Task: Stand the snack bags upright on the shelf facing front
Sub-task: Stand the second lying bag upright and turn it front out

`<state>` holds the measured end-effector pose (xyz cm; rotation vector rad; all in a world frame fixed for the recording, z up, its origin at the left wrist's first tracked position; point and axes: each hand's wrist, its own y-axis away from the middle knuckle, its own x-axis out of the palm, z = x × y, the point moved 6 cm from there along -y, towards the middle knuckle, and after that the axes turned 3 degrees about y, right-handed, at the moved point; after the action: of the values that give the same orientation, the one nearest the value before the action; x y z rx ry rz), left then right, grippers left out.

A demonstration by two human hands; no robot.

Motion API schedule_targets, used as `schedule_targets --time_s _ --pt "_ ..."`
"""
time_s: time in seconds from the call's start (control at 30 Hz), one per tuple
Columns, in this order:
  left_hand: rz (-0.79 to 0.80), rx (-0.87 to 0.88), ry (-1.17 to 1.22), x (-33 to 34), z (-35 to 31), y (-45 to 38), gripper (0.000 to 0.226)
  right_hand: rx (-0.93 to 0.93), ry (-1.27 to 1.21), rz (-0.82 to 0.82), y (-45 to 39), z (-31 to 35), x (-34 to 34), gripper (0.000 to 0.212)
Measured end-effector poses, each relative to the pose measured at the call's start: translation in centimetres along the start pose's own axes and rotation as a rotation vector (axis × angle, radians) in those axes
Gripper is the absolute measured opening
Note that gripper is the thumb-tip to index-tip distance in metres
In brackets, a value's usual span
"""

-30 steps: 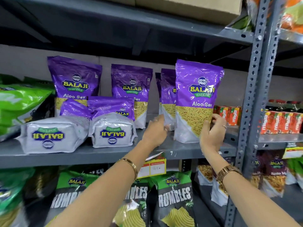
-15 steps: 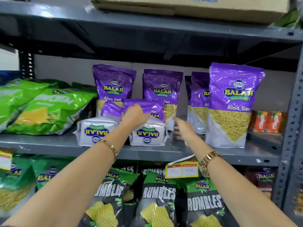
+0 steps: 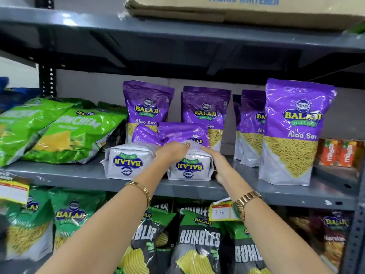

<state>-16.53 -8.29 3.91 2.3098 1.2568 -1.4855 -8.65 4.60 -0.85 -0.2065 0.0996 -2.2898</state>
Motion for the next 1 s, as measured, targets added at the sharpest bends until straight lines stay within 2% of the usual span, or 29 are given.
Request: schedule_targets --time_s 0.13,0.2,0.37,0.5,0.63,0.7,0.77,0.8,0.87,0.93,1.0 --pt "-0.106 0.013 0.184 0.2 0.1 0.1 0.050 0.013 -0.092 -0.055 0.5 0.4 -0.5 0.031" --pt "-0.143 0.040 0.272 0.4 -0.2 0.2 0.055 -0.024 -0.166 -0.048 0.4 1.0 -0.8 0.025" --pt "-0.156 0.218 0.375 1.4 -1.6 0.3 0.072 -0.218 -0.240 0.045 -0.4 3.3 -1.8 0.032" --pt "-0.174 0.257 0.464 3.2 -1.2 0.3 0.076 -0.288 -0.129 0.034 -1.4 3.8 -3.3 0.051" --pt "-0.084 0.292 0.725 4.9 -1.2 -1.3 0.068 -0.302 -0.007 0.076 -2.9 3.8 -4.0 0.056" --pt "-0.103 0.287 0.758 5.0 -1.1 -2.0 0.066 -0.285 -0.016 0.084 -3.6 3.4 -4.4 0.059" --pt "-0.116 0.289 0.689 5.4 -0.7 -2.5 0.072 -0.275 -0.047 0.092 -4.0 3.0 -4.6 0.061" --pt "-0.127 0.294 0.623 5.6 -0.6 -2.6 0.077 -0.276 -0.061 0.093 -4.1 2.9 -4.6 0.056" --pt "-0.175 0.291 0.510 5.2 -0.6 -2.2 0.076 -0.265 -0.125 0.070 -3.9 3.1 -4.5 0.033" --pt "-0.268 0.257 0.521 4.5 -0.7 -1.5 0.057 -0.231 -0.217 -0.015 -3.8 3.1 -4.9 0.011" --pt "-0.382 0.173 0.617 4.0 -0.6 -0.6 0.048 -0.189 -0.246 -0.126 -4.5 2.7 -6.0 0.018"
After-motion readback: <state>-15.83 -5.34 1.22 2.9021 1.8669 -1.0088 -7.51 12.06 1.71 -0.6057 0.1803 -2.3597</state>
